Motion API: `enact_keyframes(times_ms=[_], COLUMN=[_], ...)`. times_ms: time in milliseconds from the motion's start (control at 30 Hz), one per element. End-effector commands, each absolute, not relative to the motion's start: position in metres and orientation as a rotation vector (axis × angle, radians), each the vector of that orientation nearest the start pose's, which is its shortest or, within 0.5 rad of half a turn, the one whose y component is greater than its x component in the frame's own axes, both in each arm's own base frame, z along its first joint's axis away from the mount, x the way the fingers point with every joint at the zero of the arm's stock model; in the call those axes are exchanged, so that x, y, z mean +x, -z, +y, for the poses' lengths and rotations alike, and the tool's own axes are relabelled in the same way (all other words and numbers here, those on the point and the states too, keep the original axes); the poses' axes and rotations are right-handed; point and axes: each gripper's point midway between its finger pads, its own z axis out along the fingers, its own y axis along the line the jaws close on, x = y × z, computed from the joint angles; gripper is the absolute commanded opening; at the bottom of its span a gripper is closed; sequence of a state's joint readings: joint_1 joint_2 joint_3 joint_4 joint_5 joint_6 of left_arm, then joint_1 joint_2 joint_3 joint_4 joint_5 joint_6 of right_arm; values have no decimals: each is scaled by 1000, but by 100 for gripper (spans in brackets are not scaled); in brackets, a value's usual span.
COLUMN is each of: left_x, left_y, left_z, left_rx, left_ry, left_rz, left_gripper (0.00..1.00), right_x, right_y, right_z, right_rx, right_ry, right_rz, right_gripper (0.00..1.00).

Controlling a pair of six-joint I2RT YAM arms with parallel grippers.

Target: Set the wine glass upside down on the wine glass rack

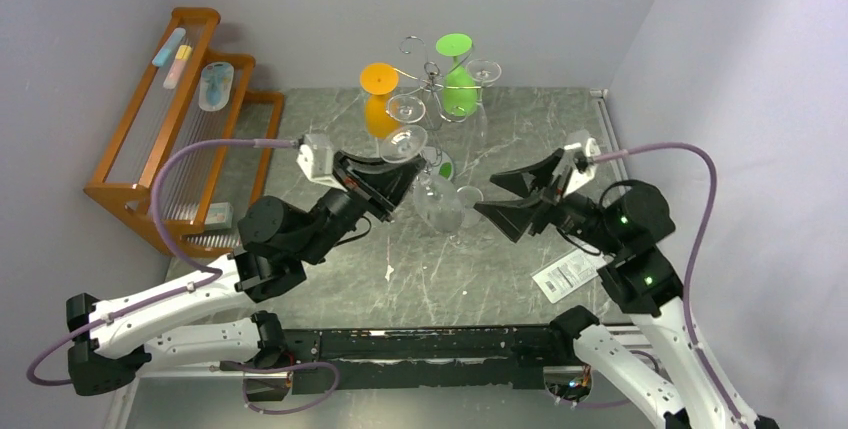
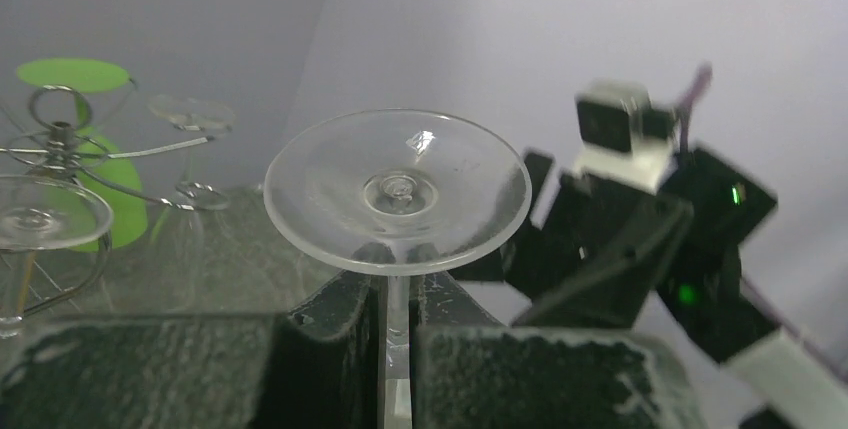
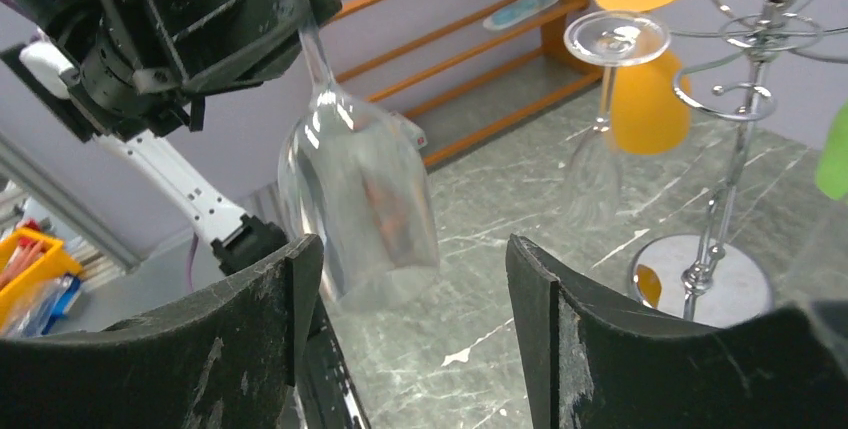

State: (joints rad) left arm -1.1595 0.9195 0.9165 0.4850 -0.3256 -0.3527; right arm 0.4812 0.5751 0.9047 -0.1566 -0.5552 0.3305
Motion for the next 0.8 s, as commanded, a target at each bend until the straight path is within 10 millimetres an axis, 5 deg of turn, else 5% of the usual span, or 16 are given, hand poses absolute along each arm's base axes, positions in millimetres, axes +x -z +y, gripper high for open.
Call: enact_keyframes(times_ms=[0, 467, 767], left_x=[148, 123, 122], left_y=[-447, -431, -435], left_z=[-313, -342, -350], left_rx=[456, 671, 673], left_ry=[1161, 1237, 1270], left_rz=[1155, 1114, 1095], left_gripper=[5, 5, 5], right_x=[150, 131, 131], right_y=[-385, -381, -370], right_z=[218, 246, 253], right_rx=[-746, -895, -909], right_ry=[-1123, -1413, -1448], right_rz=[1389, 1286, 1308], right_gripper=[71, 74, 52])
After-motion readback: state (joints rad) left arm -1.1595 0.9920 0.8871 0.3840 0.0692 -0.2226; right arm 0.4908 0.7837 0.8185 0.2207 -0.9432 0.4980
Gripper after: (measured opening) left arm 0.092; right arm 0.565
